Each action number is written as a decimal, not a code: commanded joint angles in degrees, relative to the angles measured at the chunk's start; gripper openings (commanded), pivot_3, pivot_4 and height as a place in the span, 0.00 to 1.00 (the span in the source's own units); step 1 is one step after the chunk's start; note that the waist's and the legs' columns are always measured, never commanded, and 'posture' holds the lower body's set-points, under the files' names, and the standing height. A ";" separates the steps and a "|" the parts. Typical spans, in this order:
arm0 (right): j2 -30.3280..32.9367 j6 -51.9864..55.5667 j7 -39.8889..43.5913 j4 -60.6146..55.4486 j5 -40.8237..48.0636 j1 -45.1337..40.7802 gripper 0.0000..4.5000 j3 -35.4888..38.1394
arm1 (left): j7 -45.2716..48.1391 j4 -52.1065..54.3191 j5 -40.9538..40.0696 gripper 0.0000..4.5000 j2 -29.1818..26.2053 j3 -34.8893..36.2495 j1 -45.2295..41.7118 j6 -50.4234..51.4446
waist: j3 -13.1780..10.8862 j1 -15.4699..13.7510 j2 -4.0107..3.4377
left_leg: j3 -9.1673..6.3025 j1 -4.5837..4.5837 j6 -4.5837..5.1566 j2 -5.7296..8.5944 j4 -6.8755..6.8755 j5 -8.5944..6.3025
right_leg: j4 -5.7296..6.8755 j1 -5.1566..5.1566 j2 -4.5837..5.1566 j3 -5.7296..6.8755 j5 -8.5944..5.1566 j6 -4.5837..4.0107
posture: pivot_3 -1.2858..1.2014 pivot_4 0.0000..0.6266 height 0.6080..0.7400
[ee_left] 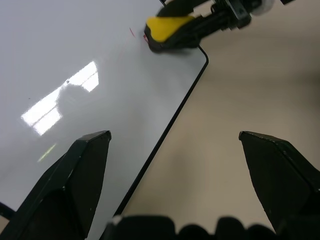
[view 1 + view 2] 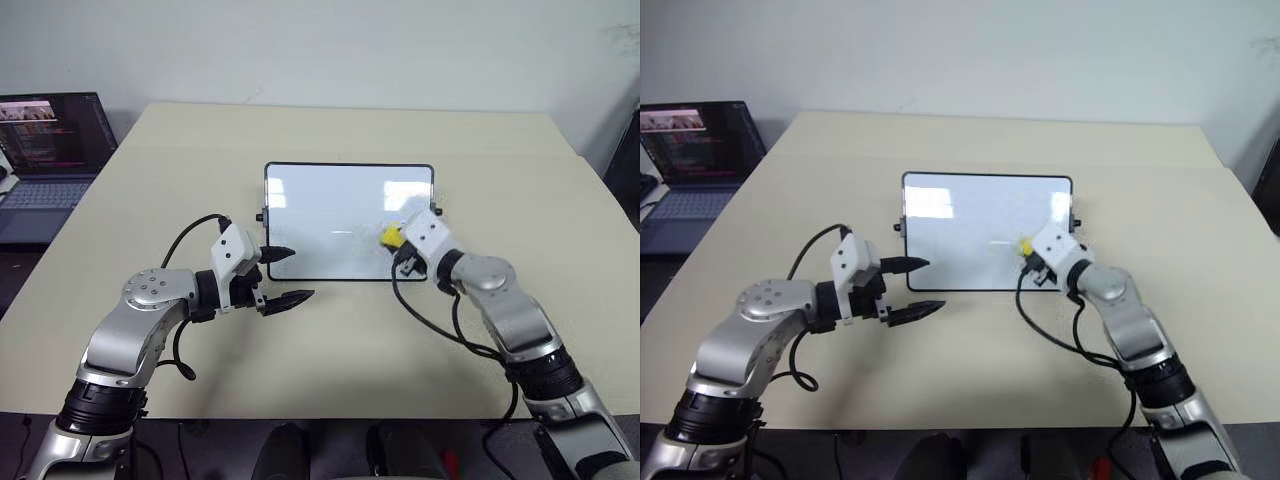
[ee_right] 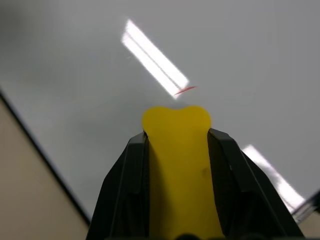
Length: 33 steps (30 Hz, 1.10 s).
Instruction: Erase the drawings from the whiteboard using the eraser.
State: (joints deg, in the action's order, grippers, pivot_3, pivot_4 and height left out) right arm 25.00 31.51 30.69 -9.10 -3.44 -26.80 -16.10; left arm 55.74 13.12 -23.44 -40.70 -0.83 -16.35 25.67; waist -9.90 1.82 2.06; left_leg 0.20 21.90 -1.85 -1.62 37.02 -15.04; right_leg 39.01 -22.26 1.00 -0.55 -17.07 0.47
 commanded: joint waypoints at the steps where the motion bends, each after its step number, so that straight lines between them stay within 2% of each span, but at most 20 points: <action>1: -0.46 -0.97 -3.15 1.30 -2.28 -0.58 0.28 1.33 | 0.02 1.72 -0.13 1.00 0.07 0.49 -0.29 -1.02 | 0.00 0.10 0.00 | 0.02 -0.02 0.00 -0.01 0.00 0.00 | 0.01 0.00 -0.01 -0.03 0.00 0.00 | 0.52 0.24 1.00; 4: -0.98 -2.24 -7.35 3.52 -3.57 -2.56 0.28 4.29 | 0.05 1.89 -0.25 1.00 -0.04 0.65 -0.04 -0.96 | -0.01 0.07 -0.01 | 0.02 -0.03 0.00 -0.02 0.00 0.01 | 0.03 -0.01 -0.04 -0.04 0.01 0.00 | 0.52 0.24 1.00; 8: -0.94 -3.04 -7.67 4.61 -3.75 -3.23 0.28 4.69 | 0.04 1.88 -0.26 1.00 -0.06 0.65 0.00 -0.88 | 0.00 -0.11 0.00 | 0.04 -0.02 -0.01 0.01 0.03 0.02 | 0.01 0.01 -0.02 -0.05 0.05 0.03 | 0.52 0.24 1.00; 11: -0.96 -2.45 -6.42 4.05 -3.69 -2.80 0.28 3.55 | -0.02 1.90 -0.29 1.00 -0.03 0.64 -0.06 -0.80 | 0.00 -0.12 0.00 | 0.04 0.00 -0.01 0.00 0.01 0.02 | -0.01 -0.01 -0.02 -0.06 0.04 0.03 | 0.52 0.24 1.00; 17: 1.17 -0.56 1.43 -0.47 -3.23 0.79 0.28 -2.72 | -0.14 2.28 -0.39 1.00 -0.13 0.79 0.26 -0.62 | 0.00 0.02 0.00 | 0.02 -0.01 0.00 -0.01 -0.01 0.01 | -0.01 0.00 -0.03 -0.04 0.04 0.03 | 0.52 0.24 1.00; 26: -1.90 -3.92 -6.38 2.75 -5.82 -3.05 0.28 1.19 | -0.09 2.02 -0.28 1.00 -0.02 0.56 0.05 -0.67 | -0.01 -0.05 -0.01 | 0.04 -0.03 0.00 -0.01 0.03 0.02 | 0.03 -0.01 -0.04 -0.06 0.05 0.03 | 0.52 0.24 1.00; 33: -0.75 -4.14 -4.41 4.24 -7.13 -2.98 0.28 -0.64 | -0.22 2.21 -0.31 1.00 0.15 0.52 0.29 -0.72 | 0.00 -0.12 -0.01 | 0.05 0.02 -0.01 -0.01 0.00 0.01 | -0.04 -0.02 -0.03 -0.07 0.05 0.02 | 0.52 0.24 1.00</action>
State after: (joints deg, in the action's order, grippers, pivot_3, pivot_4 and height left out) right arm 23.02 26.65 25.27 -5.69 -9.36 -30.04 -16.26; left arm 55.65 13.34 -23.49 -40.68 -0.82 -16.03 25.68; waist -9.91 1.70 2.06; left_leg 0.24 21.92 -1.86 -1.63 37.02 -15.03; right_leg 38.97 -22.28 0.98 -0.63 -17.02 0.49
